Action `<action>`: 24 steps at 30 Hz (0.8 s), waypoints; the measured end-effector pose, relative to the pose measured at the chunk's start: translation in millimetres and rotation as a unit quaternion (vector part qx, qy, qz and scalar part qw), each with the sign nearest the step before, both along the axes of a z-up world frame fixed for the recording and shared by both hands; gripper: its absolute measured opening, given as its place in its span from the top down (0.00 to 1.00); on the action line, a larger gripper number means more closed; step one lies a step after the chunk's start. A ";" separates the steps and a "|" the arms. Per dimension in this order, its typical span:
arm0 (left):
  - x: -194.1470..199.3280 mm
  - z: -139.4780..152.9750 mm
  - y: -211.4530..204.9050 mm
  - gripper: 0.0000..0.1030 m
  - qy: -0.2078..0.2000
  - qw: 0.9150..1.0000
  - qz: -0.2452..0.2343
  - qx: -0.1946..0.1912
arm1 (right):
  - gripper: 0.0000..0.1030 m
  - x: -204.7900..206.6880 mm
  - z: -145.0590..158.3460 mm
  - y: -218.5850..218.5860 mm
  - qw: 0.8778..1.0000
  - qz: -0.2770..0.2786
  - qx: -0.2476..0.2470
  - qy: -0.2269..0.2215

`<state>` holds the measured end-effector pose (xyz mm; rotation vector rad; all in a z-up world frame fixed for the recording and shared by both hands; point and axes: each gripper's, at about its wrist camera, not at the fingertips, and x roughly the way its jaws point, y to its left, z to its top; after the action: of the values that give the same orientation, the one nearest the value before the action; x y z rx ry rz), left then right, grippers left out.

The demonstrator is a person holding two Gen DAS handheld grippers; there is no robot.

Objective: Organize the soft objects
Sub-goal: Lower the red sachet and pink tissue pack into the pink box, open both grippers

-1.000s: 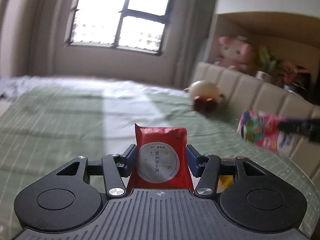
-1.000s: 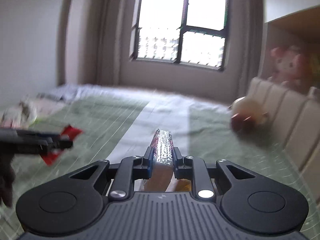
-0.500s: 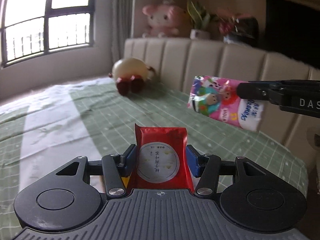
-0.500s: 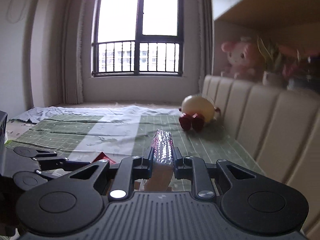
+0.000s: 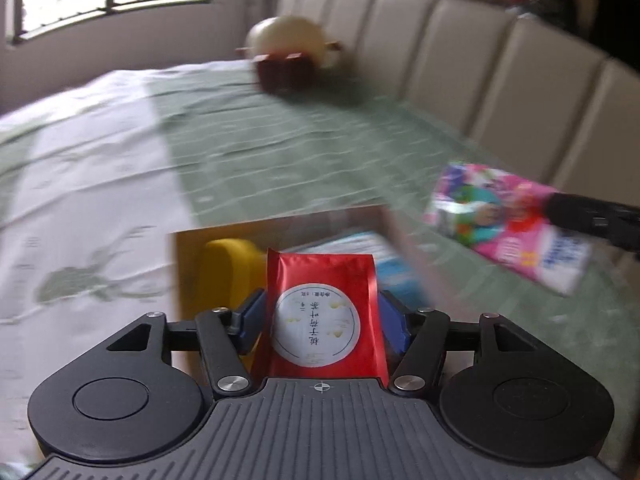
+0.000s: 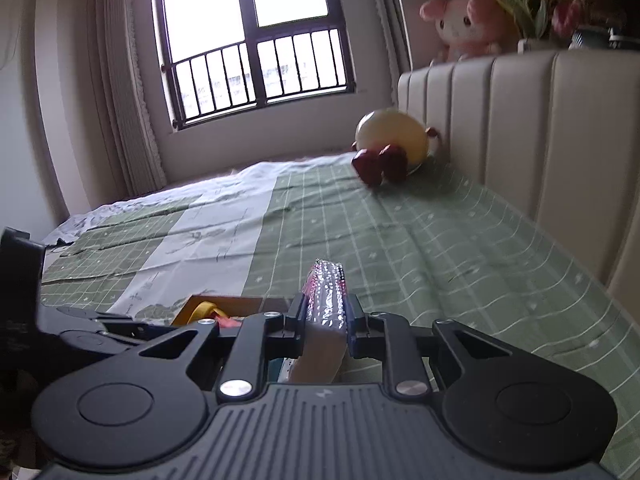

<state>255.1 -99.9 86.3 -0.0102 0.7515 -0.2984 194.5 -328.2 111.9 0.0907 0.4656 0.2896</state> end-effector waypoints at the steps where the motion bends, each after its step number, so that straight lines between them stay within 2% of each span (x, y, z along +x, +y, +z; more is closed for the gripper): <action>1: 0.4 -0.6 5.1 0.36 0.001 1.000 0.005 0.000 | 0.82 2.0 -1.6 2.6 1.000 0.003 0.005 0.003; 7: -4.4 14.7 39.0 0.35 -0.014 0.995 0.003 -0.100 | 0.82 11.1 6.5 28.1 0.998 0.032 0.055 0.000; 9: -1.8 16.5 45.8 0.35 0.002 0.992 0.000 -0.129 | 0.82 14.8 11.6 37.9 0.997 0.037 0.072 -0.002; 10: 1.9 12.9 46.5 0.35 0.023 0.991 -0.002 -0.130 | 0.82 16.9 13.7 42.7 0.996 0.037 0.076 -0.003; 12: 11.1 2.9 38.0 0.35 0.058 0.992 -0.020 -0.108 | 0.82 22.4 16.6 51.7 0.996 0.040 0.082 -0.001; 14: 7.2 -3.2 23.0 0.34 0.040 0.997 -0.043 -0.055 | 0.82 25.0 18.1 58.7 0.996 0.043 0.084 0.002; 16: -0.3 -5.6 10.0 0.33 0.023 0.997 -0.072 -0.015 | 0.82 25.4 18.7 64.9 0.996 0.050 0.080 0.002; 21: -9.9 -13.4 4.8 0.33 0.003 0.996 -0.084 0.021 | 0.82 37.7 6.6 81.8 0.993 0.073 0.087 0.039; 24: -15.8 -15.7 10.0 0.32 -0.004 0.996 -0.084 0.030 | 0.82 51.6 -10.0 90.0 0.993 0.063 0.075 0.071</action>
<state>239.4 -89.9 70.7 0.1120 0.7539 -0.4345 246.2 -238.3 101.8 0.2307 0.5912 0.4453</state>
